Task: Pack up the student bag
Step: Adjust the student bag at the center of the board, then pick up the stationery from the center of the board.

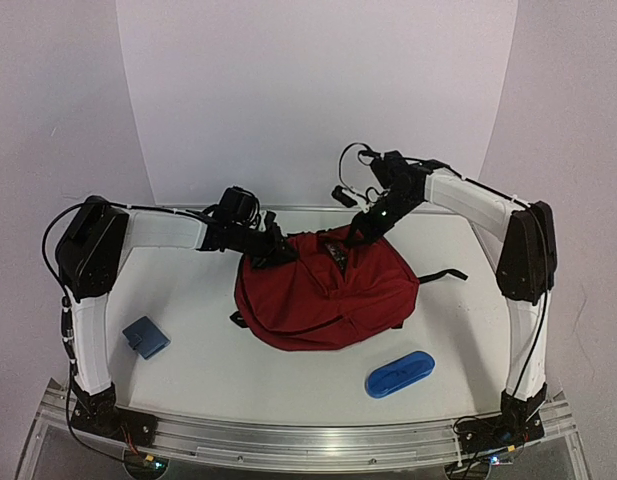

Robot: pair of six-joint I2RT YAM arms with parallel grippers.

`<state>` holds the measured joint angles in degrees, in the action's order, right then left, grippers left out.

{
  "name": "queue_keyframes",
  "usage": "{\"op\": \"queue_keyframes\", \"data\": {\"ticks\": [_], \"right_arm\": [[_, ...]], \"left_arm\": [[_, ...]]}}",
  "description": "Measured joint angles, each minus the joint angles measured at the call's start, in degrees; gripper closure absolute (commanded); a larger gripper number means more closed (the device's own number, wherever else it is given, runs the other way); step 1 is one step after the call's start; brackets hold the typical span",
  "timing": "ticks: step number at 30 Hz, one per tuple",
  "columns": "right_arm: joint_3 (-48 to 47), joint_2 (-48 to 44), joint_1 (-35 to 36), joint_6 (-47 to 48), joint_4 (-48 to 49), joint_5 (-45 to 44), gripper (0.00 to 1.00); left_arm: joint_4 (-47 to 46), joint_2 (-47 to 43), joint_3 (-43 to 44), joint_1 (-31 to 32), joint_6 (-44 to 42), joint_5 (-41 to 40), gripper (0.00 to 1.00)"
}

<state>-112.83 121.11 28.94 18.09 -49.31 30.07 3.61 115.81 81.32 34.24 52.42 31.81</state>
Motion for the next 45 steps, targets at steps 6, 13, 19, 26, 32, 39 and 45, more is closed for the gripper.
{"op": "queue_keyframes", "data": {"ticks": [6, 13, 19, 26, 32, 39, 45], "right_arm": [[-4.88, 0.3, -1.28, -1.16, -1.23, 1.11, 0.69], [3.32, -4.89, -4.45, 0.88, -3.08, 1.23, 0.12], [16.08, -20.11, -7.19, 17.54, -10.08, 2.12, 0.02], [36.8, -40.9, -6.61, 45.68, -20.15, 2.1, 0.02], [48.51, -41.14, -5.92, 57.63, -18.47, 0.44, 0.02], [55.59, -38.68, -3.22, 60.63, -10.06, -1.34, 0.02], [60.95, -37.05, 0.43, 59.56, -2.27, -3.32, 0.04]], "left_arm": [[12.17, -5.38, -0.26, -0.03, -7.84, -4.79, 0.22], [25.15, -17.45, 0.07, 8.8, -16.43, -8.66, 0.18], [26.74, -24.42, -5.77, 14.18, -15.91, -8.33, 0.1], [26.28, -24.22, -8.33, 12.89, -12.41, -9.59, 0.07], [24.1, -22.24, -8.32, 12.93, -9.87, -9.59, 0.07], [22.94, -20.76, -7.96, 12.96, -7.54, -9.55, 0.06], [22.82, -20.57, -7.48, 12.96, -5.94, -10.17, 0.05]]}}
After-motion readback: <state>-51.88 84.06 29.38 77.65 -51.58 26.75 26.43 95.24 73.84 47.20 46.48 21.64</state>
